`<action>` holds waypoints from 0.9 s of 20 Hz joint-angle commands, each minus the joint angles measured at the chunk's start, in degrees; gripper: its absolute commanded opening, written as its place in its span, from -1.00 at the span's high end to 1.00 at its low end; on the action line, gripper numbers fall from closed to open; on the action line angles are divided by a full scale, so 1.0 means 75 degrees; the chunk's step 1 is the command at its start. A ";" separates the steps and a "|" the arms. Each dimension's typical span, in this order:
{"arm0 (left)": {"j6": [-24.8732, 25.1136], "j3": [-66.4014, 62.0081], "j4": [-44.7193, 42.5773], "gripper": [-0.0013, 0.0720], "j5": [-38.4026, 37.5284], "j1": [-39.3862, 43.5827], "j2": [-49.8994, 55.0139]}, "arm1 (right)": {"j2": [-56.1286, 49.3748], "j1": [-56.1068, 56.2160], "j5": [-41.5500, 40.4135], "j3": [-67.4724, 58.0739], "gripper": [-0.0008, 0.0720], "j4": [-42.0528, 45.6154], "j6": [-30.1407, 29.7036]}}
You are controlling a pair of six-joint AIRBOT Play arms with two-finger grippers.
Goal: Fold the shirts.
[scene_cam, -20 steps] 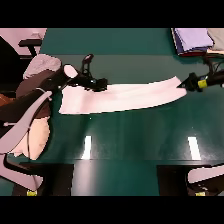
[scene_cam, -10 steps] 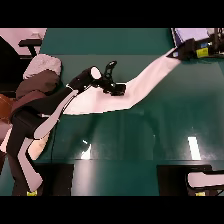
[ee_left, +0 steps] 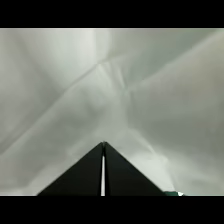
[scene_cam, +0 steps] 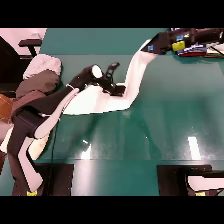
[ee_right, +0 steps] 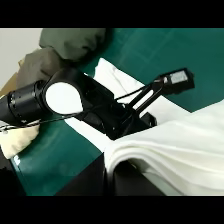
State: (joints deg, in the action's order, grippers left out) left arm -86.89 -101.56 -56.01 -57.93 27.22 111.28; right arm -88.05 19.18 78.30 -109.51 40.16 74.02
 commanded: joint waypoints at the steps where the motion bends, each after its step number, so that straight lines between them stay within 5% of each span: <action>1: 0.0032 -0.0152 -0.0772 0.91 -0.0466 -0.0673 -0.0749 | -0.0111 0.0746 -0.0664 -0.0023 0.94 -0.0023 -0.0105; 6: 0.0041 -0.0315 -0.1139 0.90 -0.0752 -0.2614 -0.2696 | -0.1338 0.2538 -0.2116 -0.0402 0.93 -0.0023 -0.0367; 10: 0.0041 -0.0315 -0.1399 0.90 -0.1096 -0.3780 -0.3853 | -0.2801 0.3596 -0.2634 -0.1489 -0.35 -0.0023 -0.0373; 13: 0.0047 -0.0315 -0.1492 0.90 -0.1434 -0.4197 -0.4211 | -0.2844 0.3442 -0.1789 -0.1268 -0.43 0.0073 -0.0376; 18: 0.0219 -0.0306 -0.1445 0.90 -0.1961 -0.4229 -0.4258 | -0.1507 0.1690 -0.1122 0.1434 -0.43 0.0685 -0.0315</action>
State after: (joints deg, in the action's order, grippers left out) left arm -85.84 -103.85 -66.83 -70.30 -3.66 80.12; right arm -103.50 38.00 66.72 -108.18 42.35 71.18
